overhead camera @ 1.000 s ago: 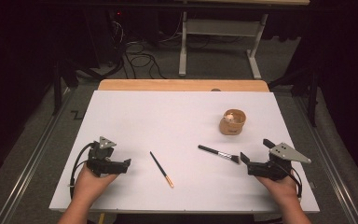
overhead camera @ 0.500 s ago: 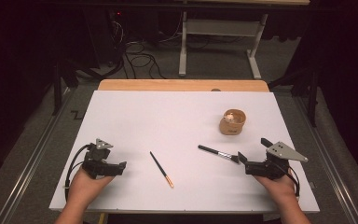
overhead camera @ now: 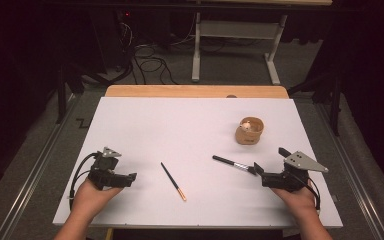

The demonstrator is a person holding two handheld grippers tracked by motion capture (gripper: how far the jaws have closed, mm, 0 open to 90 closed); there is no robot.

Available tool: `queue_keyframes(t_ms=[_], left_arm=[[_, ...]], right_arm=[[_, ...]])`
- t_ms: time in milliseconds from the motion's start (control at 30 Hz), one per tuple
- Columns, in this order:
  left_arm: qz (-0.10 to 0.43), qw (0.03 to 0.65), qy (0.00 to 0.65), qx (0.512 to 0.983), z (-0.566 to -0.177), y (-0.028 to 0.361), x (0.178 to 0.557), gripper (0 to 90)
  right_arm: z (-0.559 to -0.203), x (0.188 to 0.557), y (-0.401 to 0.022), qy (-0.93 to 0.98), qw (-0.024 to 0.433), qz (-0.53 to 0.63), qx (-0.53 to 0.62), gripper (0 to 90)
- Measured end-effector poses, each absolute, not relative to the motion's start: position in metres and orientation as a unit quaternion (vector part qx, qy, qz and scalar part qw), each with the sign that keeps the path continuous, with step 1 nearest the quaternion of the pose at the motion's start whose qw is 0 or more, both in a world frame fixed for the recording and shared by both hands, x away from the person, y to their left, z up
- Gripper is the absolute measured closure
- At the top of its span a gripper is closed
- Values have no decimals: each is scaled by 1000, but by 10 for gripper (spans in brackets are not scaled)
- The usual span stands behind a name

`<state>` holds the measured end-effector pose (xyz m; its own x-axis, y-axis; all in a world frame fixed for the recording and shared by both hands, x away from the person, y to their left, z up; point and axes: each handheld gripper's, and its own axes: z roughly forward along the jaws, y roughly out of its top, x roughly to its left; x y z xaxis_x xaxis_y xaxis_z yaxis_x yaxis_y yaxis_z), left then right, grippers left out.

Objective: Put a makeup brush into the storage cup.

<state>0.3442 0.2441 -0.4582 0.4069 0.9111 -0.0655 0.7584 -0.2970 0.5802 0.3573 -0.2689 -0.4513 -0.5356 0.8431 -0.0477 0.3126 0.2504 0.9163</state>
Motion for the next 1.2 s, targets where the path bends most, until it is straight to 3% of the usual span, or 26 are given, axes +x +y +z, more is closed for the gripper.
queue_keyframes(t_ms=[467,667,1200], left_arm=[[98,221,501,831,-435,237,355,204],[94,197,484,847,-430,234,358,258],[56,135,483,864,-433,207,370,208]], right_arm=[[-451,358,-266,742,280,473,385,4],[-451,358,-267,743,278,474,384,4],[-452,357,-265,744,275,472,385,5]])
